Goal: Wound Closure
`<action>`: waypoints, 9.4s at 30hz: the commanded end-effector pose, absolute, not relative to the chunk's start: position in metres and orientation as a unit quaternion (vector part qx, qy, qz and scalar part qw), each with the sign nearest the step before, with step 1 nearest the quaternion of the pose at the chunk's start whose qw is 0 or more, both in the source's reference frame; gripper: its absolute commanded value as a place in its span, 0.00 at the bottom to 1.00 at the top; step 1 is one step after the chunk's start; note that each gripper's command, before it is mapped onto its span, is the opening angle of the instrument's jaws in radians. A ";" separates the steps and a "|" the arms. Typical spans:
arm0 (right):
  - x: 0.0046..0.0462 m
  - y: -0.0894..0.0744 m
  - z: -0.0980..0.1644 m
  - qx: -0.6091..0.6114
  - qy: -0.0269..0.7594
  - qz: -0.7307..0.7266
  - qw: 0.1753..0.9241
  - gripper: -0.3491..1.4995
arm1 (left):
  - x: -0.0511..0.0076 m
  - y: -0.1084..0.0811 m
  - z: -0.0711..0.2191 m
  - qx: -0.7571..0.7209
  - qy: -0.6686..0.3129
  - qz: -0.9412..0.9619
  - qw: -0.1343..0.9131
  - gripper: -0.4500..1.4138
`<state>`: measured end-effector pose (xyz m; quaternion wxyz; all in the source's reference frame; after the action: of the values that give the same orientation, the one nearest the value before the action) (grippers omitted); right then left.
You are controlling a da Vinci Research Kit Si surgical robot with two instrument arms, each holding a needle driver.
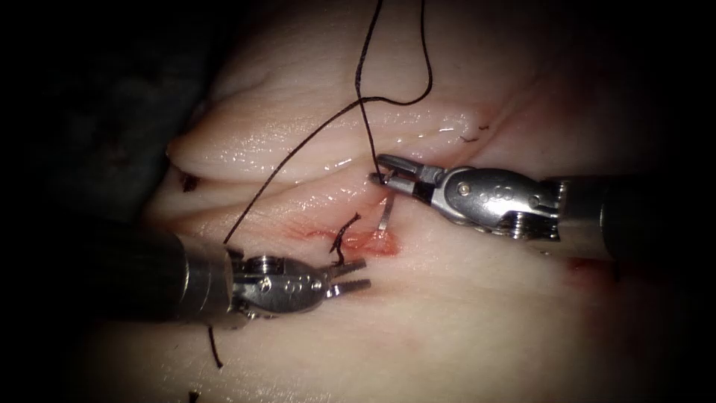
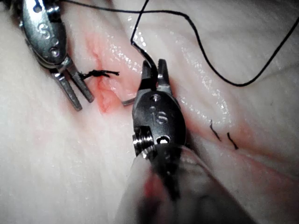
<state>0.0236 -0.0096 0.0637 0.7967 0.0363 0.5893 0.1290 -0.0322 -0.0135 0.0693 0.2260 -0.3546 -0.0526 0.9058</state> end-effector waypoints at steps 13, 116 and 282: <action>0.0246 -0.010 0.064 0.096 0.597 0.180 0.776 0.00 | -0.0328 -0.014 0.071 -0.352 -0.053 0.906 0.228 0.33; 0.0173 -0.011 0.063 0.310 0.653 0.371 0.583 0.89 | -0.0311 -0.013 0.065 -0.509 -0.051 0.858 -0.046 0.32; 0.0215 -0.012 0.054 0.422 0.549 0.474 0.544 0.50 | -0.0366 -0.013 0.054 -0.495 0.189 0.825 -0.195 0.00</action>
<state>0.0207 -0.0120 0.0533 0.5430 0.4215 0.5489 0.4755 -0.0362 -0.0124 0.0535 -0.1953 -0.4949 0.1900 0.8251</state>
